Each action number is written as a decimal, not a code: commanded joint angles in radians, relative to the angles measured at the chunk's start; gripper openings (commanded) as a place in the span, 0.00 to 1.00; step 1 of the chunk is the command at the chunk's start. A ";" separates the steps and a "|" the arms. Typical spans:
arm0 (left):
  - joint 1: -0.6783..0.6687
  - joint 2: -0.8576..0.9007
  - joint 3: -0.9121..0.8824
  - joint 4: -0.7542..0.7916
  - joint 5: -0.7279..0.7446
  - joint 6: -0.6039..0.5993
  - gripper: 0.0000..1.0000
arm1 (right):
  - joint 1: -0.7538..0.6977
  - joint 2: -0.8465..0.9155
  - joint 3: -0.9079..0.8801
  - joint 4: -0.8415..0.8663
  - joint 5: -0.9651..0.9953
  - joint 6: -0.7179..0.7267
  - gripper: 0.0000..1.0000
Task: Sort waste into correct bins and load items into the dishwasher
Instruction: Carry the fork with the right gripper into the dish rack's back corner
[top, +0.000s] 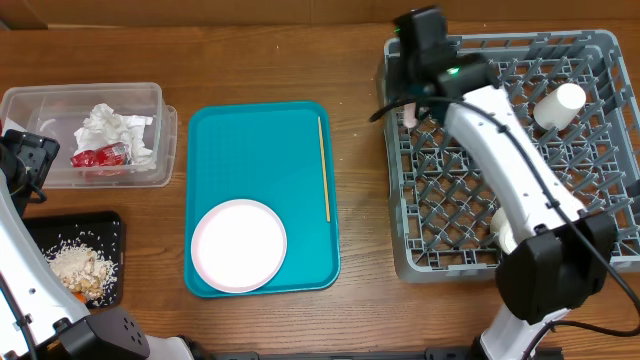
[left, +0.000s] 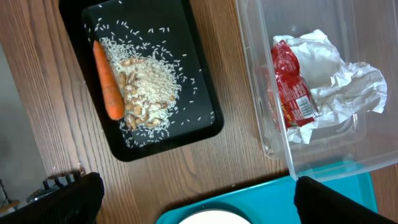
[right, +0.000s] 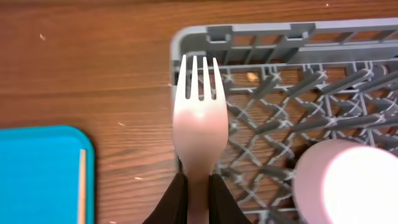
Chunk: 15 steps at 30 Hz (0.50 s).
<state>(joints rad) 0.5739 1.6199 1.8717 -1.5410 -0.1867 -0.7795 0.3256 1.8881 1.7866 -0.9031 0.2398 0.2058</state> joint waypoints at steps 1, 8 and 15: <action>0.002 0.003 0.002 0.002 -0.003 -0.003 1.00 | -0.053 -0.017 0.007 0.003 -0.087 -0.107 0.04; 0.002 0.003 0.002 0.002 -0.003 -0.003 1.00 | -0.118 0.039 -0.003 0.010 -0.183 -0.126 0.18; 0.002 0.003 0.002 0.002 -0.003 -0.003 1.00 | -0.118 0.090 -0.003 0.006 -0.217 -0.125 0.19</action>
<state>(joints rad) 0.5739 1.6199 1.8717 -1.5406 -0.1867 -0.7795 0.2047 1.9697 1.7851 -0.9012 0.0570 0.0902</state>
